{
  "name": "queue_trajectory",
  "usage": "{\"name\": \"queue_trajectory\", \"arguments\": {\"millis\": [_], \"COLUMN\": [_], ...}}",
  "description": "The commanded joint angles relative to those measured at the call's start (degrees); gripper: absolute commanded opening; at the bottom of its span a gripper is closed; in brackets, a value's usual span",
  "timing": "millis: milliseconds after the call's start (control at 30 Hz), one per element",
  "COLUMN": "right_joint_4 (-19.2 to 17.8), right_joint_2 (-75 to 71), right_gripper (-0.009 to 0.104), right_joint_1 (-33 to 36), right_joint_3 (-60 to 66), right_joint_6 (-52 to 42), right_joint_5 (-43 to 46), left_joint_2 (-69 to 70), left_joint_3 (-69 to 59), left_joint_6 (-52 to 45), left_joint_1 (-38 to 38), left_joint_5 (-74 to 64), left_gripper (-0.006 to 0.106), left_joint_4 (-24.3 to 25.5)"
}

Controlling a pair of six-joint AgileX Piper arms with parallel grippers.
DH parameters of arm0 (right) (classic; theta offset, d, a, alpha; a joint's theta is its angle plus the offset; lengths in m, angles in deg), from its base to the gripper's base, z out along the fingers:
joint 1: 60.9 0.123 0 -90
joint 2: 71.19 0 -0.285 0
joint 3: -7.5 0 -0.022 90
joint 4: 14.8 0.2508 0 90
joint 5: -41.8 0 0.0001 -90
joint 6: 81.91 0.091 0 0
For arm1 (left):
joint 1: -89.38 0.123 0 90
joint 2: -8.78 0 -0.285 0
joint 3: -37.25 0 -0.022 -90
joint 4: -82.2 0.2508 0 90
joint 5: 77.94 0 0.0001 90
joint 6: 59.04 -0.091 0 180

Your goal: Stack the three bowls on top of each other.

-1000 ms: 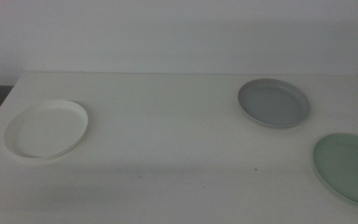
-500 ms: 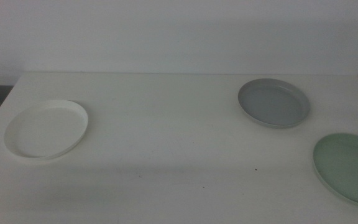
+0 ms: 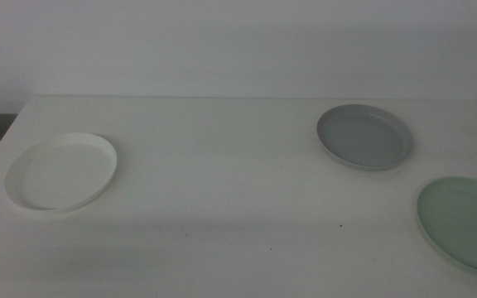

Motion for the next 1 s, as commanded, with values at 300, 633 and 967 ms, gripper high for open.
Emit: {"name": "queue_trajectory", "arguments": {"millis": [300, 633, 967], "right_joint_4": [2.9, 4.5, 4.7], "right_joint_2": [25.1, 37.0, 37.1], "right_gripper": [0.071, 0.037, -0.002], "right_joint_1": [-12.2, -12.0, -11.8], "right_joint_3": [-11.4, -14.0, -13.8], "right_joint_6": [-7.4, -8.4, -12.2], "right_joint_5": [0.1, 2.6, 1.2], "left_joint_2": [0.2, 0.2, 0.2], "left_joint_3": [0.0, 0.0, 0.0], "left_joint_6": [0.1, 0.1, 0.1], "left_joint_1": [-0.1, -0.1, -0.1], "left_joint_5": [0.8, 0.8, 0.8], "left_gripper": [0.094, 0.094, 0.094], "left_joint_4": [0.0, 0.0, 0.0]}}
